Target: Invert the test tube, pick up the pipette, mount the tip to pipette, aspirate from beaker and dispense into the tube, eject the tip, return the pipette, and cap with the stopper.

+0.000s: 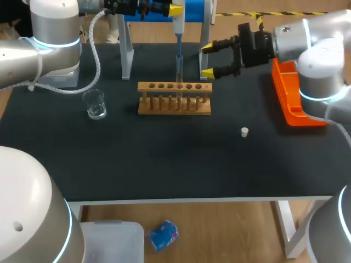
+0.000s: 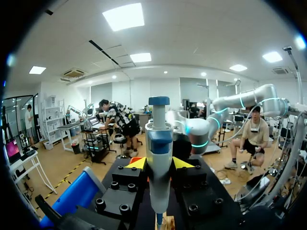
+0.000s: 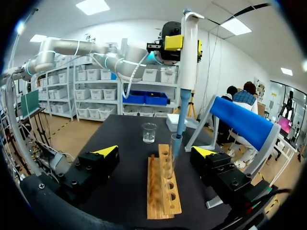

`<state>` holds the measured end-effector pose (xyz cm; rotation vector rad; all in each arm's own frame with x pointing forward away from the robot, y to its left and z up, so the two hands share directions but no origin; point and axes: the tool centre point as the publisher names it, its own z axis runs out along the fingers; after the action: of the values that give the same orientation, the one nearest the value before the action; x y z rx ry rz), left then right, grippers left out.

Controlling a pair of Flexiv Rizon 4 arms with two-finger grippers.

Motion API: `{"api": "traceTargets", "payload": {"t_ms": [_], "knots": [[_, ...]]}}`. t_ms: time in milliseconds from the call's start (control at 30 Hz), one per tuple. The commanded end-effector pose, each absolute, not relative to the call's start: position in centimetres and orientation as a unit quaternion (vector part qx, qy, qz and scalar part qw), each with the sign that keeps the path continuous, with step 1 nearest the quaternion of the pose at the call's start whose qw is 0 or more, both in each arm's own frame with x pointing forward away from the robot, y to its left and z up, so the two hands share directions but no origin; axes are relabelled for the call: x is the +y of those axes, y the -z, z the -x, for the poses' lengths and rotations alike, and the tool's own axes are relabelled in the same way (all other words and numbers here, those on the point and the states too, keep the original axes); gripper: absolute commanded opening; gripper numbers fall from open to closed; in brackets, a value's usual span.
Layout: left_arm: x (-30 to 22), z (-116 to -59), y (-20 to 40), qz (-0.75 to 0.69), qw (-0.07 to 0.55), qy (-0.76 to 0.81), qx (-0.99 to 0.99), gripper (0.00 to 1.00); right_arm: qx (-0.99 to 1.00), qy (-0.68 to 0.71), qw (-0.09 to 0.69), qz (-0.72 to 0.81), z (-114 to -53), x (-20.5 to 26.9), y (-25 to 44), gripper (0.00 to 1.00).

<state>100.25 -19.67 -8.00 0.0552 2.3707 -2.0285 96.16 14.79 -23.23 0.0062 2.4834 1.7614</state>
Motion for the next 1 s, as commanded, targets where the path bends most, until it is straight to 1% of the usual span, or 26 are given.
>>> {"api": "traceTargets", "payload": {"t_ms": [33, 1000], "knots": [[-19.65, -100.22, 7.93, -0.017, 0.01, 0.65, 0.76, 0.0, 0.814, -0.579, 0.04, -0.002, -97.01, 15.32, 23.76, 1.0], [-19.65, -100.22, 7.93, -0.017, 0.01, 0.65, 0.76, 0.0, 0.816, -0.577, 0.039, -0.001, -97.11, 15.47, 23.87, 1.0]]}}
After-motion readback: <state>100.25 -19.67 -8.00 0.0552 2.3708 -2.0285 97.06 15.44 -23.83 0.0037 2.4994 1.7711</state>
